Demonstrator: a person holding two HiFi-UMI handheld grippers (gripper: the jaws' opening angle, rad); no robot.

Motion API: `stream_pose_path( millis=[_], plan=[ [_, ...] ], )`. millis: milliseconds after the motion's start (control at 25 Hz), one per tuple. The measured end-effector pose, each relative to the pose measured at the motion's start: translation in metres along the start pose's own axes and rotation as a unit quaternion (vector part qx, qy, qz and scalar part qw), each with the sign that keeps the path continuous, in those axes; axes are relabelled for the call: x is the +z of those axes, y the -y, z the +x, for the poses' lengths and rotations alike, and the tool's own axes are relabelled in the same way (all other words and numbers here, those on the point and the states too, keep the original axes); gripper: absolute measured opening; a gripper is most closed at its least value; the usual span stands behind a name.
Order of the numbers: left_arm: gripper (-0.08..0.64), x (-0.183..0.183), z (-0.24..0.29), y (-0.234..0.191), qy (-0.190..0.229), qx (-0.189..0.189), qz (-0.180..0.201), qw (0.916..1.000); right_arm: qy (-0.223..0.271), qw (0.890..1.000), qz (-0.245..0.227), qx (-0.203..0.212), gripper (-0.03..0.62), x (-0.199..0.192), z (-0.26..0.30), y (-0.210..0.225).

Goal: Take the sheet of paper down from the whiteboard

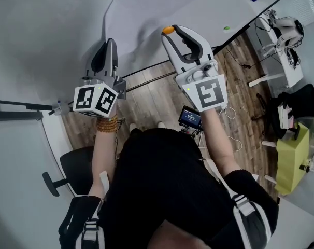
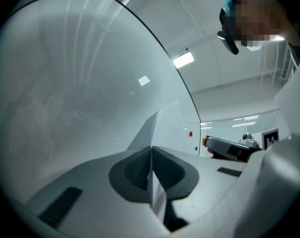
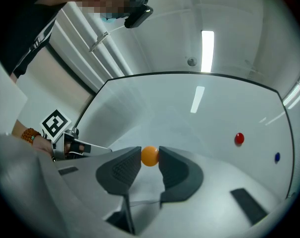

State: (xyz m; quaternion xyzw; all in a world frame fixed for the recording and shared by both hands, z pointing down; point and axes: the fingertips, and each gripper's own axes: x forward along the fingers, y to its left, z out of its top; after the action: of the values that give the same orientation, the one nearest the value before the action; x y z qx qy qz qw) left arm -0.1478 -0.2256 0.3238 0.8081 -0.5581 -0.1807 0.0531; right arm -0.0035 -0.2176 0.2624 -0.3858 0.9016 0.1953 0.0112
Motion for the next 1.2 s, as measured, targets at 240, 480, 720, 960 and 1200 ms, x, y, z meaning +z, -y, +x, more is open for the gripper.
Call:
stream_pose_path(
  millis=[240, 480, 720, 960, 1200],
  plan=[
    [0.009, 0.004, -0.015, 0.013, 0.012, 0.017, 0.013, 0.9997, 0.012, 1.0, 0.006, 0.004, 0.109, 0.005, -0.006, -0.003],
    [0.009, 0.007, -0.027, 0.02, 0.018, 0.035, 0.015, 0.9991, 0.014, 1.0, 0.011, 0.011, 0.109, 0.006, -0.01, -0.007],
    [0.009, 0.011, -0.038, 0.031, 0.023, 0.055, 0.023, 0.998, 0.015, 0.999, 0.02, 0.021, 0.109, 0.006, -0.02, -0.01],
    [0.009, 0.014, -0.053, 0.044, 0.027, 0.087, 0.07, 0.9933, 0.023, 0.999, 0.031, 0.023, 0.109, 0.005, -0.031, -0.016],
    [0.009, 0.013, -0.06, 0.06, 0.009, 0.116, 0.127, 0.9851, 0.02, 0.999, 0.045, 0.014, 0.107, 0.007, -0.041, -0.023]
  ],
)
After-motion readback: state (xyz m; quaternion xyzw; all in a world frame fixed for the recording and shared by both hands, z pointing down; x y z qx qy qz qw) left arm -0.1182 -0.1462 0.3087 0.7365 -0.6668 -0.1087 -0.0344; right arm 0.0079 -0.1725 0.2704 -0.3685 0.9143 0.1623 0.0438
